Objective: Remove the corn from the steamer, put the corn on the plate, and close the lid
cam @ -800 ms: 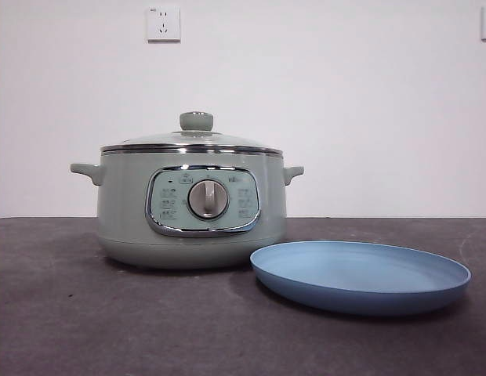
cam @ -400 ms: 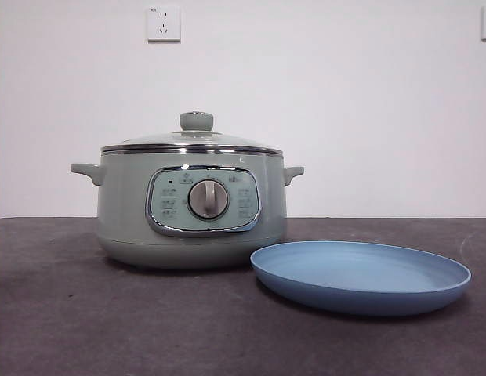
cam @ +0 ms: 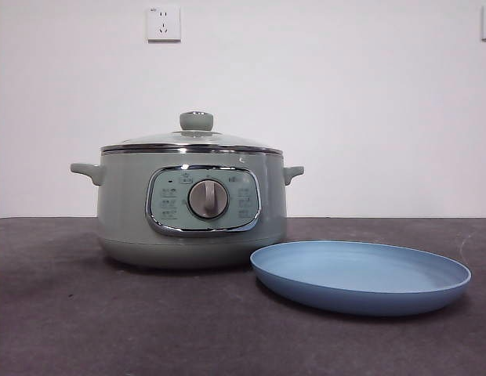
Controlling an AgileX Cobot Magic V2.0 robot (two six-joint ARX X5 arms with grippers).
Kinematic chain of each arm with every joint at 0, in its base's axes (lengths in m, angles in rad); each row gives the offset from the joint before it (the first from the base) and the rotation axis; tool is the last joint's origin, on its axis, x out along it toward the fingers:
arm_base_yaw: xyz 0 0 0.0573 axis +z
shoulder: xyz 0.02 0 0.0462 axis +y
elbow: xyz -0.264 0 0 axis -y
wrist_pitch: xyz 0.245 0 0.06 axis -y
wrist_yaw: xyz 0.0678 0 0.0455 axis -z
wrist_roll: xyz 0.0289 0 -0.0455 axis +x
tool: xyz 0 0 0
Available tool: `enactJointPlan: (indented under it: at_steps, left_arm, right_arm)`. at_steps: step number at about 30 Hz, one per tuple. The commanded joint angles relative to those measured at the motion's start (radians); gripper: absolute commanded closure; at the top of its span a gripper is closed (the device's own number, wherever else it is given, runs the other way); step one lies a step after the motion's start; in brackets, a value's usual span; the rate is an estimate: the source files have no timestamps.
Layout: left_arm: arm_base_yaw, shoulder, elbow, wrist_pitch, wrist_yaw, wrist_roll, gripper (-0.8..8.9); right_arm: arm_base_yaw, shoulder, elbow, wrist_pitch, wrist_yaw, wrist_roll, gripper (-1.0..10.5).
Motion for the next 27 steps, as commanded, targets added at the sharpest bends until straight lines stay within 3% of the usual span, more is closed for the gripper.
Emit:
enactJointPlan:
  at_steps: [1,6,8,10,13,15,27]
  left_arm:
    - [0.001,0.025,0.041,-0.037,0.018,0.045,8.21]
    - [0.001,0.048,0.069,-0.047,0.013,0.044,8.10]
    - [0.001,0.053,0.069,-0.048,0.013,0.034,7.56]
    - [0.001,0.053,0.069,-0.055,0.013,0.032,5.79]
    - [0.001,0.053,0.069,-0.054,0.014,0.033,2.96]
    - [0.001,0.053,0.069,-0.054,0.016,0.033,2.89]
    - [-0.020,0.110,0.074,0.066,0.013,0.033,2.89]
  right_arm:
    - [0.036,0.015,0.019,-0.052,-0.004,-0.080,9.6]
    - [0.052,0.016,0.019,-0.057,0.000,-0.083,9.4]
    - [0.052,0.016,0.019,-0.057,-0.001,-0.082,9.2]
    - [0.052,0.016,0.019,-0.057,0.000,-0.081,8.0]
    - [0.052,0.016,0.019,-0.057,0.000,-0.070,5.3]
    - [0.052,0.016,0.019,-0.057,0.001,-0.070,4.1]
    - [0.052,0.016,0.019,-0.055,0.003,-0.070,4.1]
